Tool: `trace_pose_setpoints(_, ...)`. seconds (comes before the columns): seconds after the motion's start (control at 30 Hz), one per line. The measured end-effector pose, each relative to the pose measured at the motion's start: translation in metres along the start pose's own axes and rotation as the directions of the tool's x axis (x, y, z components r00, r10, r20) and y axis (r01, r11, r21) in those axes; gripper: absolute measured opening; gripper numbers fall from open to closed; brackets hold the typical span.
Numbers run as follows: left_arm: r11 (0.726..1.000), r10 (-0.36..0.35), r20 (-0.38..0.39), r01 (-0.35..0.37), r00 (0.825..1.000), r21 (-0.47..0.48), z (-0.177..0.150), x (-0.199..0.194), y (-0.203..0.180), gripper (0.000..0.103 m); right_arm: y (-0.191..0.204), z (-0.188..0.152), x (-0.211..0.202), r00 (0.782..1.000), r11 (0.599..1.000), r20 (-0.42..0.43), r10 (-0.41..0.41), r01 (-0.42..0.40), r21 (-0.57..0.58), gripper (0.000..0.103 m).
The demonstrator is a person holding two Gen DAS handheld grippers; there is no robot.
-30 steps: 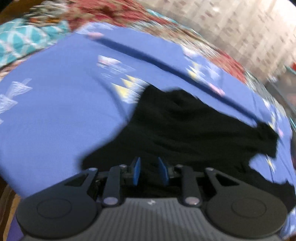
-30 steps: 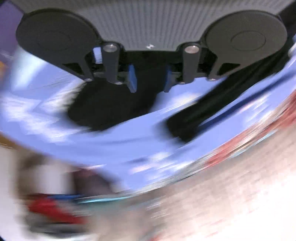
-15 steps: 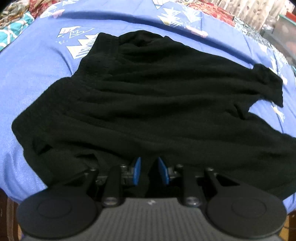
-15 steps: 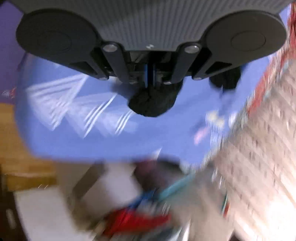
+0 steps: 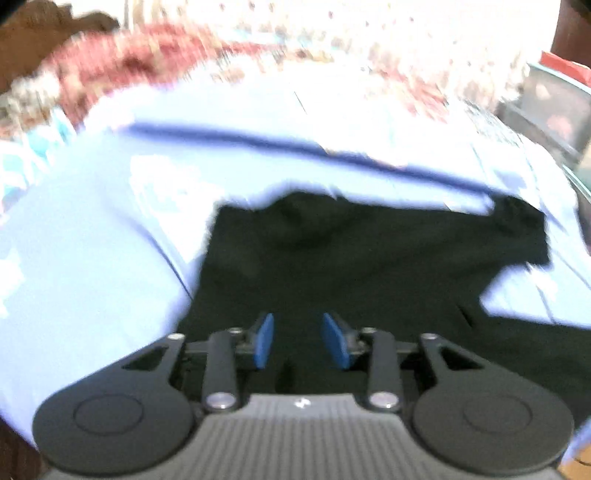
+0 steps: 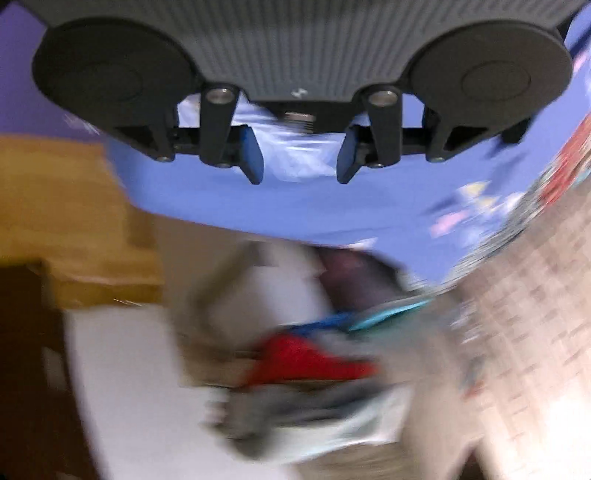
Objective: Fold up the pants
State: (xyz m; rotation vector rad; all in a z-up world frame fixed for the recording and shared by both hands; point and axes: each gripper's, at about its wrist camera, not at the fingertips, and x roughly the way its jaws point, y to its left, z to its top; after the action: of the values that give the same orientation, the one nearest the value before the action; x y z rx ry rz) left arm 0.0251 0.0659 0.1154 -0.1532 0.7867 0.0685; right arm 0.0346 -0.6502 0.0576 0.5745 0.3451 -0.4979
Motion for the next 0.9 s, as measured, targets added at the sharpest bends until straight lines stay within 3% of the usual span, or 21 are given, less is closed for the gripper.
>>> trace_pose_setpoints(0.07,0.998,0.061,0.049,-0.062,0.997,0.025,0.024,0.012,0.009,0.041,0.039,0.005,0.013,0.994,0.991,-0.041,0.1,-0.103,-0.081,0.048)
trace_pose_setpoints(0.13,0.994,0.087,0.071,-0.091,0.994,0.057,0.043,0.033,0.014,0.052,0.082,0.003,0.034,0.976,0.967,-0.101,0.195,-0.209,-0.144,0.048)
trace_pose_setpoints(0.27,0.988,0.125,0.042,-0.128,0.991,0.09,0.075,0.095,0.018,0.057,0.166,-0.001,0.092,0.928,0.916,-0.236,0.288,-0.339,-0.215,0.048)
trace_pose_setpoints(0.43,0.96,0.185,0.063,-0.194,0.981,0.202,0.086,0.154,0.015,0.074,0.27,0.006,0.176,0.881,0.878,-0.39,0.267,-0.39,-0.279,0.053)
trace_pose_setpoints(0.53,0.937,0.153,0.071,-0.168,0.986,0.307,0.081,0.168,0.001,0.084,0.331,-0.008,0.209,0.861,0.852,-0.462,0.212,-0.394,-0.344,0.06)
trace_pose_setpoints(0.6,0.913,0.121,0.082,-0.144,0.989,0.383,0.076,0.175,-0.01,0.085,0.357,-0.027,0.218,0.845,0.818,-0.505,0.175,-0.41,-0.403,0.063)
trace_pose_setpoints(0.67,0.893,0.105,0.076,-0.128,0.992,0.432,0.072,0.182,-0.018,0.079,0.389,-0.051,0.236,0.838,0.755,-0.532,0.122,-0.426,-0.498,0.067)
trace_pose_setpoints(0.7,0.885,0.098,0.057,-0.113,0.994,0.452,0.07,0.189,-0.022,0.063,0.399,-0.062,0.24,0.838,0.715,-0.537,0.092,-0.431,-0.55,0.069)
trace_pose_setpoints(0.73,0.878,0.102,0.029,-0.104,0.994,0.468,0.068,0.197,-0.025,0.041,0.407,-0.076,0.245,0.843,0.669,-0.536,0.05,-0.426,-0.609,0.07)
trace_pose_setpoints(0.77,0.873,0.116,-0.001,-0.101,0.993,0.477,0.066,0.204,-0.029,0.029,0.411,-0.088,0.254,0.847,0.635,-0.532,0.004,-0.413,-0.653,0.067)
trace_pose_setpoints(0.8,0.869,0.136,-0.028,-0.106,0.99,0.484,0.063,0.212,-0.03,0.015,0.412,-0.1,0.263,0.842,0.613,-0.537,-0.049,-0.399,-0.682,0.047)
trace_pose_setpoints(0.87,0.858,0.153,0.008,-0.137,0.988,0.495,0.059,0.213,-0.035,0.009,0.401,-0.112,0.269,0.823,0.627,-0.563,-0.069,-0.403,-0.667,0.017)
trace_pose_setpoints(0.9,0.854,0.161,0.025,-0.152,0.987,0.498,0.058,0.21,-0.036,0.008,0.394,-0.107,0.263,0.842,0.65,-0.537,-0.043,-0.385,-0.655,0.012)
